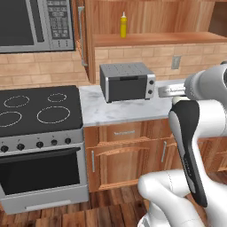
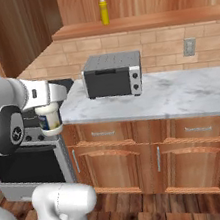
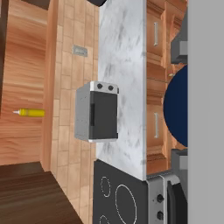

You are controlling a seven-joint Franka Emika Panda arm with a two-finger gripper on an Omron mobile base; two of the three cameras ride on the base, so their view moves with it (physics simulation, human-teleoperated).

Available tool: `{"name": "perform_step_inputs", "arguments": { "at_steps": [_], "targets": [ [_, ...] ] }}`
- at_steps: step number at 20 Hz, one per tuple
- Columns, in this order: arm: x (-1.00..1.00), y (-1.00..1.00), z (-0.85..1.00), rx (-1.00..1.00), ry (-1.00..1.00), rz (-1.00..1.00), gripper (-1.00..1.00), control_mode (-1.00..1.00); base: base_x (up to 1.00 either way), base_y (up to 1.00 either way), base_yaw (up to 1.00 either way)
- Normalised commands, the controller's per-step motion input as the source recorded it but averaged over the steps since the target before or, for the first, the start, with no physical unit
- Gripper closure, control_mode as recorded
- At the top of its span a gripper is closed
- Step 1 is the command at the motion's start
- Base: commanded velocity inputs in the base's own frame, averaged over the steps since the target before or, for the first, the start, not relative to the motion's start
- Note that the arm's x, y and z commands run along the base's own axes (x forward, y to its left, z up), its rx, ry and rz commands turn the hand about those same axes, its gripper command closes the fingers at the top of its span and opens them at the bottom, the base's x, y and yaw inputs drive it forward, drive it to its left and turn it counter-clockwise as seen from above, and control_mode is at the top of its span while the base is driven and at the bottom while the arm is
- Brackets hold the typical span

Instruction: Take 2 condiments from the cabinet and move them on the counter near the stove.Make sure the condiments are lined up with each other, next to each other.

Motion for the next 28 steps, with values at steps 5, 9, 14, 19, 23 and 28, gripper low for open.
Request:
{"name": "perform_step_inputs", "arguments": {
  "at_steps": [5,9,14,19,23,28],
  "targets": [
    [0.00,0.00,0.00,0.00,0.00,0.00,1.00,1.00,0.30,0.02,0.00],
    [0.00,0.00,0.00,0.00,0.00,0.00,1.00,1.00,0.40,0.00,0.00],
    [0.00,0.00,0.00,0.00,0.00,0.00,1.00,1.00,0.54,0.00,0.00],
    [0.00,0.00,0.00,0.00,0.00,0.00,1.00,1.00,0.74,0.00,0.00],
    [0.00,0.00,0.00,0.00,0.00,0.00,1.00,1.00,0.81,0.00,0.00],
    [0.00,0.00,0.00,0.00,0.00,0.00,1.00,1.00,0.66,0.00,0.00]
  ]
}}
